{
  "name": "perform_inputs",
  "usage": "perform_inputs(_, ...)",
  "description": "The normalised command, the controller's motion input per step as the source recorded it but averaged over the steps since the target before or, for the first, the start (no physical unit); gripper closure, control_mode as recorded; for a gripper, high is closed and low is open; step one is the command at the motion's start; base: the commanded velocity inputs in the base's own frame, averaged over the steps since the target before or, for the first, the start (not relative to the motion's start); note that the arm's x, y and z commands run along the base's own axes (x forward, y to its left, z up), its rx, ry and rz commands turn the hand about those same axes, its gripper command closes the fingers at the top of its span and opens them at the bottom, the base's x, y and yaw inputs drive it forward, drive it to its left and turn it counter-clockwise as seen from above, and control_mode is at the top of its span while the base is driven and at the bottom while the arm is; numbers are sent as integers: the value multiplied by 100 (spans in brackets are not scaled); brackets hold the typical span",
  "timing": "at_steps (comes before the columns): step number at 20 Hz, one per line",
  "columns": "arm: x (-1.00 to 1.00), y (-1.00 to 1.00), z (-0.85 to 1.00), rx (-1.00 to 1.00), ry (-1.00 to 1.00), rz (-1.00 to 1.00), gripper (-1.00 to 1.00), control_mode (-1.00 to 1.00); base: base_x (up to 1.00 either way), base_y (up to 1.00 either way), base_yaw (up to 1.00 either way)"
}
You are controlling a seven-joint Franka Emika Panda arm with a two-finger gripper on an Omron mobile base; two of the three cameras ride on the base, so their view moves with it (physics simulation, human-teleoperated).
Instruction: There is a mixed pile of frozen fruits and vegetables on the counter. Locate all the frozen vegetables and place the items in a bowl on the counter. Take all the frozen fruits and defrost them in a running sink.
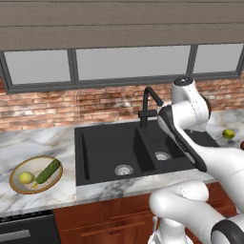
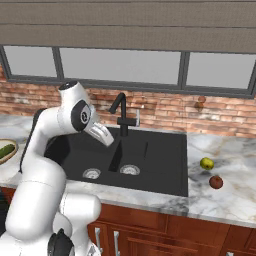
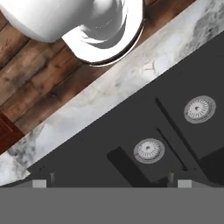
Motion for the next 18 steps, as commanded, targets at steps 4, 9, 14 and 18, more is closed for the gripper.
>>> perform_inputs(4, -7, -100, 0, 0, 10, -9, -100, -100, 0, 0, 0)
perform_inputs(9, 0, -100, 0, 0, 12, -9, -100, -100, 0, 0, 0)
perform_inputs(14, -3, -100, -4, 5, 9, -8, -100, -100, 0, 0, 0)
perform_inputs(18, -7, -100, -24, 10, 0, 0, -100, -100, 0, 0, 0)
